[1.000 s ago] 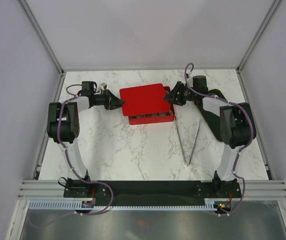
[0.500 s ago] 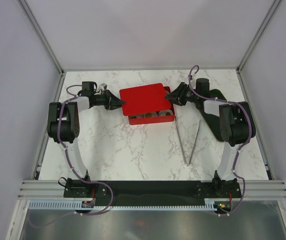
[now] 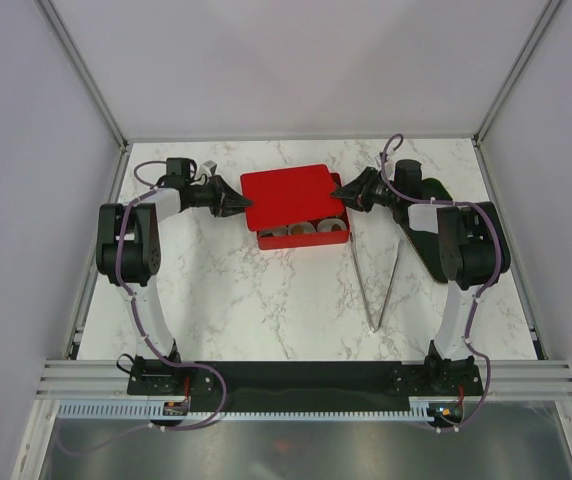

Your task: Pack the chocolate

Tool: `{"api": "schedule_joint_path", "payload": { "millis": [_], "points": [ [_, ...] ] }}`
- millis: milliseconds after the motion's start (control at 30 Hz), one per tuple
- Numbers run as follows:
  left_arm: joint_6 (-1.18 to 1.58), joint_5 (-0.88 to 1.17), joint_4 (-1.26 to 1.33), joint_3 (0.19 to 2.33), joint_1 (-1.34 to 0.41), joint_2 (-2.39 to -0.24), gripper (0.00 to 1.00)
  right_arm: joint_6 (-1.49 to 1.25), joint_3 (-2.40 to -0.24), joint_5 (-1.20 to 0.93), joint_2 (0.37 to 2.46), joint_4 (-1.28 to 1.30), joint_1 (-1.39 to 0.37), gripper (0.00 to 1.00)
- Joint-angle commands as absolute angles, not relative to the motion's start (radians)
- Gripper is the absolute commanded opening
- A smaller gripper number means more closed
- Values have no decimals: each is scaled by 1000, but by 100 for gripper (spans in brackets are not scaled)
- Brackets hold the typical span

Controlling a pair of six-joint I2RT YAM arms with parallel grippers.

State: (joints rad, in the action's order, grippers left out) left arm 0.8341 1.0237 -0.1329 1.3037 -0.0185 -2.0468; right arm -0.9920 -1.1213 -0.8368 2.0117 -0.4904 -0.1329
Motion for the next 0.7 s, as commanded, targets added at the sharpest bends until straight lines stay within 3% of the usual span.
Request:
{"api": "schedule_joint_path", "payload": {
  "millis": [0, 33, 133, 300, 667],
  "points": [
    [695, 963, -242, 1359, -67, -2045, 2, -1003, -1127, -920, 1987, -600, -150, 24],
    [681, 950, -256, 1374, -71, -2043, 3, -988, -1129, -913, 1985, -586, -152, 17],
    [638, 902, -282, 1387, -78, -2025, 3, -887, -1144, -905, 1965, -514, -150, 8],
    [575, 836, -313, 1404, -90, -1999, 9, -648, -1173, -798, 1898, -248, -147, 5],
    [511, 750, -385, 1437, -120, -2017, 27, -511, -1121, -687, 1833, -164, -147, 0]
  ]
}}
